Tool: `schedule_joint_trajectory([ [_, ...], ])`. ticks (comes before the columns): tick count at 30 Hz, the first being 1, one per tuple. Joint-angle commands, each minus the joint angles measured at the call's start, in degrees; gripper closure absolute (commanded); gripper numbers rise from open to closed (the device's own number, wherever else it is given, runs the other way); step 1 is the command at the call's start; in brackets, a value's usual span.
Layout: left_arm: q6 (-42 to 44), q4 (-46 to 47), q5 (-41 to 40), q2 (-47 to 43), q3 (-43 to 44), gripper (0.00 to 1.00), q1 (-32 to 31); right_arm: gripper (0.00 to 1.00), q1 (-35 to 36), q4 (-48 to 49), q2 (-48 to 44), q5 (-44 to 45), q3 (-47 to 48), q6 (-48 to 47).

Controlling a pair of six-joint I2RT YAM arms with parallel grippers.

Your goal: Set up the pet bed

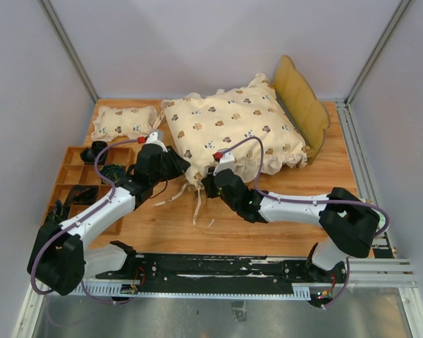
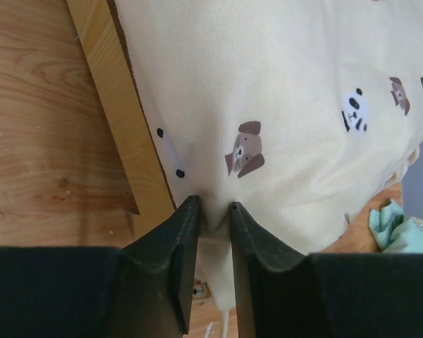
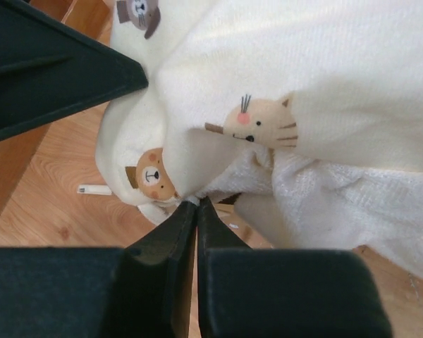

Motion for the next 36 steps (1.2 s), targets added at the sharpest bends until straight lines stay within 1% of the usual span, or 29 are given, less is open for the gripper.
schedule_joint_trajectory([
  [1,0.08,3.64,-0.94,0.82,-0.86,0.8,0.41,1.0,-0.56,-1.69,-2.5,0.78,0.39,-2.51],
  [4,1.2,3.21,-2.6,1.52,-0.64,0.96,0.41,1.0,-0.7,-14.08,-7.47,2.94,2.37,-5.98],
  [5,1.57,2.99,-3.08,1.8,-0.62,1.0,0.42,1.0,-0.86,-18.7,-9.21,2.98,3.36,-7.1],
  [8,1.9,3.19,-3.64,2.25,-0.83,1.0,0.42,1.0,-1.25,-30.46,-10.81,-0.68,6.36,-10.45],
  [12,1.96,4.45,-3.79,3.0,-1.51,1.0,0.42,1.0,-1.45,-40.53,-8.92,-8.82,11.62,-13.96],
  [14,1.85,4.95,-4.5,3.38,-1.75,1.0,0.42,1.0,-1.4,-47.34,-7.29,-8.2,17.94,-15.5],
  [16,1.88,4.71,-5.28,3.93,-1.78,1.0,0.42,1.0,-1.39,-56.12,-5.71,-5.3,23.82,-16.97],
  [18,1.85,4.78,-5.74,4.26,-1.73,1.0,0.4,1.0,-1.37,-62.24,-4.53,-3.03,29.43,-18.31],
  [22,1.7,4.77,-6.31,5.13,-1.78,1.0,0.4,1.0,-1.32,-68.29,-3.91,0.49,36.37,-20.04],
  [23,1.54,4.91,-6.11,5.19,-1.9,1.0,0.42,1.0,-1.36,-68.06,-4.2,0.9,36.41,-19.57],
  [24,1.47,5.07,-5.86,5.23,-2.07,1.0,0.42,0.94,-1.29,-66.73,-4.72,0.46,35.03,-18.95],
  [25,1.27,5.39,-5.66,5.2,-2.19,1.0,0.42,0.82,-1.23,-64.43,-5.58,0.16,32.89,-17.71],
  [26,1.2,5.61,-5.47,5.2,-2.44,1.0,0.42,0.73,-1.15,-61.26,-6.71,0.25,29.32,-15.64],
  [27,1.19,5.66,-5.42,5.2,-2.48,1.0,0.4,0.68,-1.17,-56.71,-7.93,0.26,25.57,-13.18],
  [30,0.88,5.54,-4.89,4.82,-2.5,1.0,0.42,0.62,-1.19,-40.23,-10.87,-1.64,12.85,-4.48],
  [32,0.55,6.23,-4.34,4.52,-2.82,1.0,0.38,0.58,-1.19,-31.01,-11.15,-0.44,5.85,2.46],
  [33,0.49,6.29,-4.17,4.5,-2.79,1.0,0.42,0.56,-1.19,-26.43,-10.89,-0.55,4.03,3.91],
  [36,0.41,6.15,-3.86,4.51,-2.8,1.0,0.42,0.54,-1.19,-16.51,-9.75,-0.36,1.29,7.41],
])
